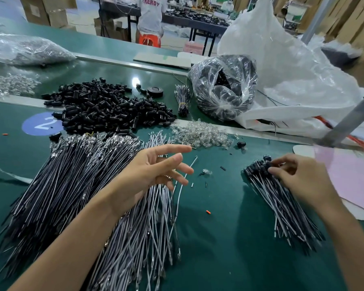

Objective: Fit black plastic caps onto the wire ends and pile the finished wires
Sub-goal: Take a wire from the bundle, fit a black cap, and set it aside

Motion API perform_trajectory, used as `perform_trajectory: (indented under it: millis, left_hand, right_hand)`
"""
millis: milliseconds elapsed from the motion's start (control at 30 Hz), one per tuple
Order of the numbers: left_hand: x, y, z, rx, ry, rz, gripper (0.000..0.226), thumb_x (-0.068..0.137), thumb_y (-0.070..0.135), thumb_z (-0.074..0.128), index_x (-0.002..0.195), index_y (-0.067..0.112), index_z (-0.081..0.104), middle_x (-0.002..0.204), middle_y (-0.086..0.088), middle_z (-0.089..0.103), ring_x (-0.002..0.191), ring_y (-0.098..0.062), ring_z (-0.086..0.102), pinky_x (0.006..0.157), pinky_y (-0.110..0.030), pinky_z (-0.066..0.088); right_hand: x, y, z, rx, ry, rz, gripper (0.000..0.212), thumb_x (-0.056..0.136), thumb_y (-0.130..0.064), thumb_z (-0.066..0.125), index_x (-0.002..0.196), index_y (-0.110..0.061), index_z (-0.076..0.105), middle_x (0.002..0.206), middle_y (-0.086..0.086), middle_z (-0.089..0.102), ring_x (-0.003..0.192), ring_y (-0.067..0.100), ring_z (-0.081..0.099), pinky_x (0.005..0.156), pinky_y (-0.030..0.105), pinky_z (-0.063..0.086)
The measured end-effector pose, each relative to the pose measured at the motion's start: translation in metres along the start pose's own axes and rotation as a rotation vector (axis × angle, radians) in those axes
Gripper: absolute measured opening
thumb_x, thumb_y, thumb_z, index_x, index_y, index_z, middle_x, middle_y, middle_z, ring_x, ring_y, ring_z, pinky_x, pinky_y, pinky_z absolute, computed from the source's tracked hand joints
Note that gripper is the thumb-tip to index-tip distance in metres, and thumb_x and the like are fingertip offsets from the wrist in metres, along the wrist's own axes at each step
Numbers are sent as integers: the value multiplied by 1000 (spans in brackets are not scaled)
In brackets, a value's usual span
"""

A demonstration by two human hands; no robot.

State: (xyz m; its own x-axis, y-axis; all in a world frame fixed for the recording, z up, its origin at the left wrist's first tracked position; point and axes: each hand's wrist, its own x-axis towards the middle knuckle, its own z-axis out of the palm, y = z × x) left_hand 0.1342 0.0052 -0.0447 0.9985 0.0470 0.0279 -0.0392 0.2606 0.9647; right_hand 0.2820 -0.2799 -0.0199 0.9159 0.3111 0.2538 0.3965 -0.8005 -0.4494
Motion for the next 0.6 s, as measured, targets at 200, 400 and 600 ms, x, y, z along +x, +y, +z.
perform_trajectory:
  millis: [200,400,600]
  left_hand:
    - [2,-2,-2,7,1,-13,43,78,35,69,118,19,68,97,-17,73,75,-21,71,56,-21,53]
    - [4,-2,-3,12,18,-20,43,75,37,70,115,20,70,95,-15,74,72,-19,70,55,-20,53]
    - [3,-3,-3,29,1,-23,38,77,36,70,111,21,72,96,-14,74,74,-19,70,56,-20,52]
  right_hand:
    - [-7,3,22,-181,117,-56,17,83,-11,75,99,-8,72,83,7,68,76,23,60,76,37,52]
    - [-37,0,25,-186,119,-83,22,80,-29,77,91,-17,62,76,-5,56,64,18,53,62,32,43]
    - [-51,4,41,-328,57,-22,17,92,-26,64,102,-14,58,97,3,61,77,34,61,59,37,45]
